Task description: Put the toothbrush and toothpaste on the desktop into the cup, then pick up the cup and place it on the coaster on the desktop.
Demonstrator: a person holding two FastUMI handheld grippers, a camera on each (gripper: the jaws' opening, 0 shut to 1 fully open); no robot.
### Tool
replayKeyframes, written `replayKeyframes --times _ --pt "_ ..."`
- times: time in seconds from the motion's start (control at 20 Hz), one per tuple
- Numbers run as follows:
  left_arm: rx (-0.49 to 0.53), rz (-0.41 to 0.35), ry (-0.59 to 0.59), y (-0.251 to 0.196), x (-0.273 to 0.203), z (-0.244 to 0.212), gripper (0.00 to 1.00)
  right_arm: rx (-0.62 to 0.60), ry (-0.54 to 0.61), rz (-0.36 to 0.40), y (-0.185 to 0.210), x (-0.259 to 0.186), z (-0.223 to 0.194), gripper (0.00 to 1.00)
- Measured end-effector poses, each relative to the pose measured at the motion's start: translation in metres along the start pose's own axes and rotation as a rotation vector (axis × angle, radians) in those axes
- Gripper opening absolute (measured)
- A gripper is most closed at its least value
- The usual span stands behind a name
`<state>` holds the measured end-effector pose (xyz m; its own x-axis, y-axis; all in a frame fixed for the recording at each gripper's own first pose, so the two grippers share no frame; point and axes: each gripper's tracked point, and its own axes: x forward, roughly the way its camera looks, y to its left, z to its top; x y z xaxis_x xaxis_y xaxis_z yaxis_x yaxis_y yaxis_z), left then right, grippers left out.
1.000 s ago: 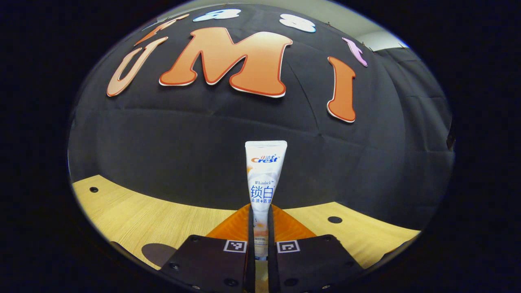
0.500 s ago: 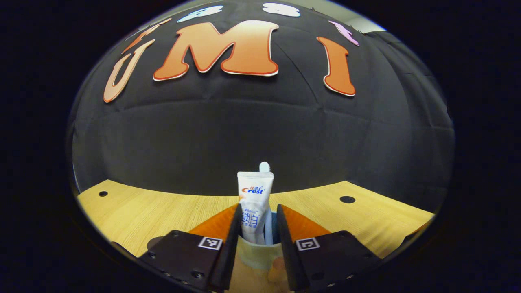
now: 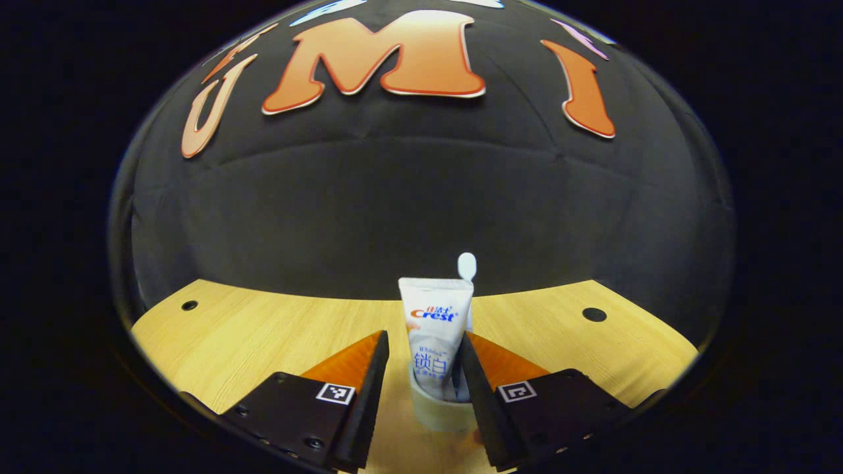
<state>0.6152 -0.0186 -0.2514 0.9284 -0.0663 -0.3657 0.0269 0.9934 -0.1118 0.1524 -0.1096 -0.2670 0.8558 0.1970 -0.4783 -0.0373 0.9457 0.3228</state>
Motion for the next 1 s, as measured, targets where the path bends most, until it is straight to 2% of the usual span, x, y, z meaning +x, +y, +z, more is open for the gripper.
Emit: replayKeyframes --times 0.15,0.2,0.3,0.35,0.4,0.55,0.6,0.65,1.0 --pt "0.007 -0.017 0.026 -0.007 -0.005 -0.004 0.66 -0.003 0.007 -0.019 -0.01 -0.005 0.0 0.79" --pt "0.0 -0.042 0.028 -0.017 -0.008 -0.002 0.64 0.004 0.009 -0.025 -0.012 -0.006 0.0 0.79" --pt "-0.013 -0.12 0.032 -0.046 -0.017 0.006 0.65 0.016 0.007 -0.041 -0.017 -0.011 0.001 0.79" --pt "0.007 -0.133 0.024 -0.054 -0.022 0.012 0.65 0.019 0.008 -0.047 -0.019 -0.013 0.003 0.8" --pt "0.027 -0.137 0.019 -0.062 -0.026 0.017 0.6 0.019 0.011 -0.057 -0.021 -0.015 0.003 0.8" --pt "0.048 -0.16 0.013 -0.069 -0.04 0.031 0.69 0.011 0.008 -0.068 -0.022 -0.021 0.009 0.8" --pt "0.059 -0.156 0.012 -0.065 -0.047 0.036 0.81 0.005 0.004 -0.072 -0.021 -0.024 0.013 0.79" --pt "0.068 -0.154 0.009 -0.06 -0.054 0.043 0.86 0.0 -0.003 -0.072 -0.02 -0.026 0.018 0.8" --pt "0.132 -0.136 -0.013 -0.03 -0.1 0.083 0.97 -0.027 -0.009 -0.043 0.003 -0.035 0.043 0.79"
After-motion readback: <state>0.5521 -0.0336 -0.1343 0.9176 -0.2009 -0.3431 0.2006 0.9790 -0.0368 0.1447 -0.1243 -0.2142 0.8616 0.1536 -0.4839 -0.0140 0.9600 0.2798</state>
